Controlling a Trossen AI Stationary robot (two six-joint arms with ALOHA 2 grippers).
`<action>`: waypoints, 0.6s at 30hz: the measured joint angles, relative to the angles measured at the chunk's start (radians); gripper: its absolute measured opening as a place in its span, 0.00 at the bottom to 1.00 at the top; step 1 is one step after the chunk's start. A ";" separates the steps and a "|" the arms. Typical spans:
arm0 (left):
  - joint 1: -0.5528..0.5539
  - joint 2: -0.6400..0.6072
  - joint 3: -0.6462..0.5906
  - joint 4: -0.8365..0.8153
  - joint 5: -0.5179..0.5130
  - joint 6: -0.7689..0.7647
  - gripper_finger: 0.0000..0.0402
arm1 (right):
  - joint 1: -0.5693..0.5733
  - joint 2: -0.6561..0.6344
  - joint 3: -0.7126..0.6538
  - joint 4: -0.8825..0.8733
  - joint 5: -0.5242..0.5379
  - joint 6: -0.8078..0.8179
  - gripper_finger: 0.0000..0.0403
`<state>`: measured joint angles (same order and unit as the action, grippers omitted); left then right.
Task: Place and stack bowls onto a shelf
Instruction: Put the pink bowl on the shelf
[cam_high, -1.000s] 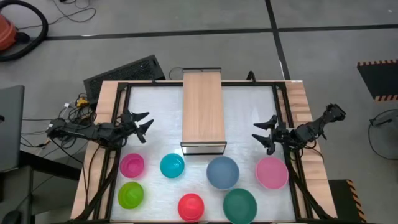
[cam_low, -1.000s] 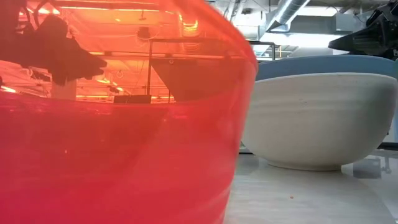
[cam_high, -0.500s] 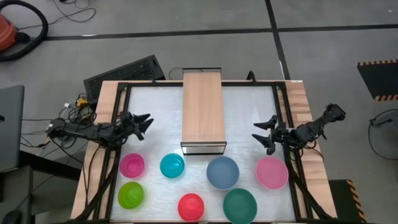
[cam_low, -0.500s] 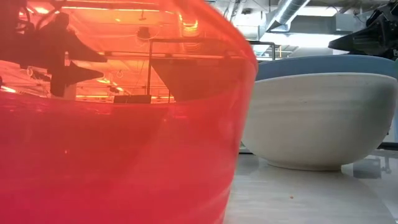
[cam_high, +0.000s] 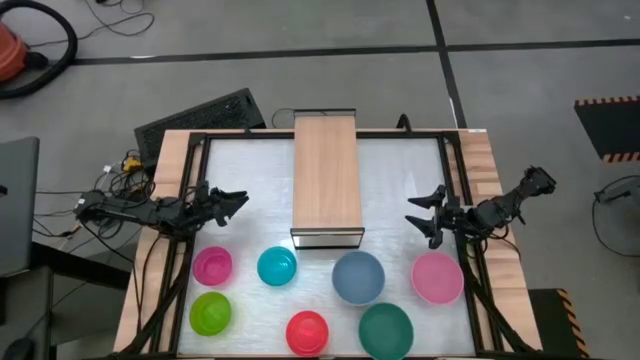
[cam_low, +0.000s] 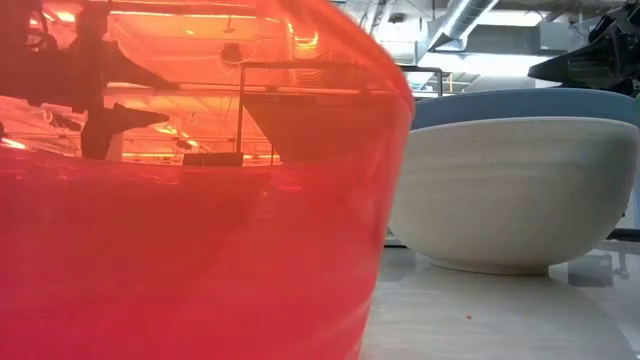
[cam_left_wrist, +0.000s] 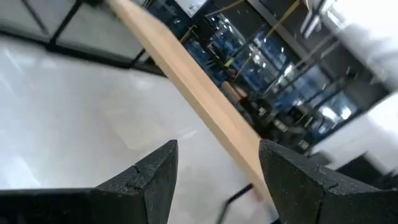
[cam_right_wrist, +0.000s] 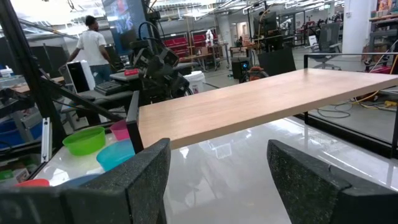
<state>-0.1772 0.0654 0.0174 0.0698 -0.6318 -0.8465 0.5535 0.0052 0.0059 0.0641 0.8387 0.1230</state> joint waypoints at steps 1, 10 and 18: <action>0.000 0.000 0.000 0.003 0.000 -0.050 0.52 | 0.000 0.000 0.000 0.000 0.000 0.000 0.73; 0.000 0.000 0.000 0.194 0.159 -0.407 0.52 | 0.000 0.000 0.000 0.001 0.000 0.082 0.73; 0.000 0.079 0.122 0.299 0.200 -0.358 0.52 | 0.000 0.000 0.000 0.002 0.000 0.304 0.73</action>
<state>-0.1768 0.1440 0.1389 0.3686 -0.4318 -1.2047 0.5534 0.0051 0.0059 0.0658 0.8389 0.4273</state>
